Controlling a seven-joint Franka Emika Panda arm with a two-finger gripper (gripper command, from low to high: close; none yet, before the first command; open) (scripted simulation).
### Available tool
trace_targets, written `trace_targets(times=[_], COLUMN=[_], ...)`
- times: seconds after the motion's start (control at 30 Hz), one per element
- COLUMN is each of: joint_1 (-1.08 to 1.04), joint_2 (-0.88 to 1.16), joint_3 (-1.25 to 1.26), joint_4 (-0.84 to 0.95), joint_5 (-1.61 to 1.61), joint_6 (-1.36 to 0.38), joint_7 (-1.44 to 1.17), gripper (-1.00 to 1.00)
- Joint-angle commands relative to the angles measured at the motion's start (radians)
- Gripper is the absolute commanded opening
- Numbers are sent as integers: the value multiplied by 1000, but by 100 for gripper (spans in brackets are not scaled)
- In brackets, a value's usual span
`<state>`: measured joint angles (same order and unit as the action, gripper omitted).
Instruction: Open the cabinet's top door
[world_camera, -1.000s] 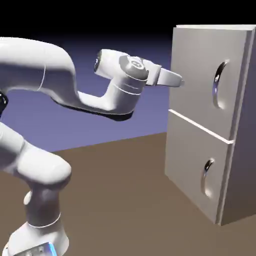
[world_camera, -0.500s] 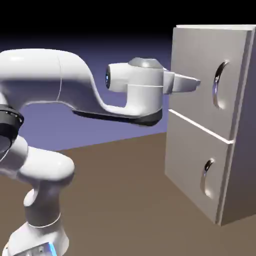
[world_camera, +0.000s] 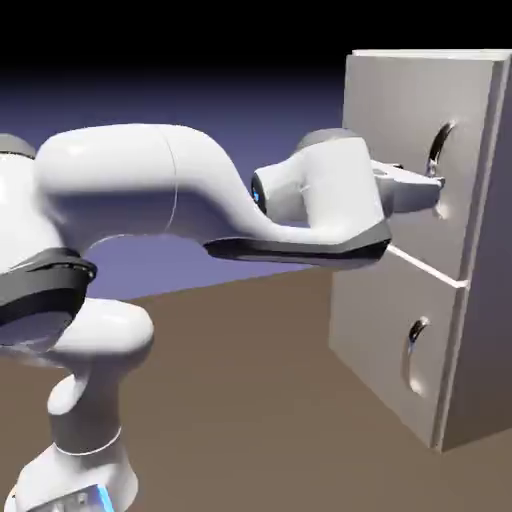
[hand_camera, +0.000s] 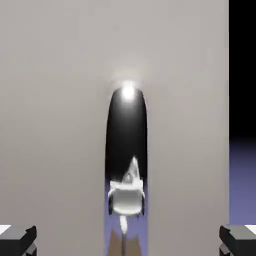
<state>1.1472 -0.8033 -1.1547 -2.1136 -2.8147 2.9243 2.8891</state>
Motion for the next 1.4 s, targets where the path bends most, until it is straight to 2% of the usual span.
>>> trace_targets(times=[0.0,0.03,0.07,0.57,0.97,1.37], joint_1=[36,50,50,-457,-870,-937], joint_2=[11,15,15,68,19,-167], joint_3=[-25,-35,-35,401,833,1187], joint_4=[26,36,36,-284,-472,-647], joint_5=[-4,-5,-5,254,553,1075], joint_6=[-3,-4,-4,-212,-307,-635], joint_7=[2,3,3,8,-15,-240], gripper=[0,0,-100,-100,-100,-100])
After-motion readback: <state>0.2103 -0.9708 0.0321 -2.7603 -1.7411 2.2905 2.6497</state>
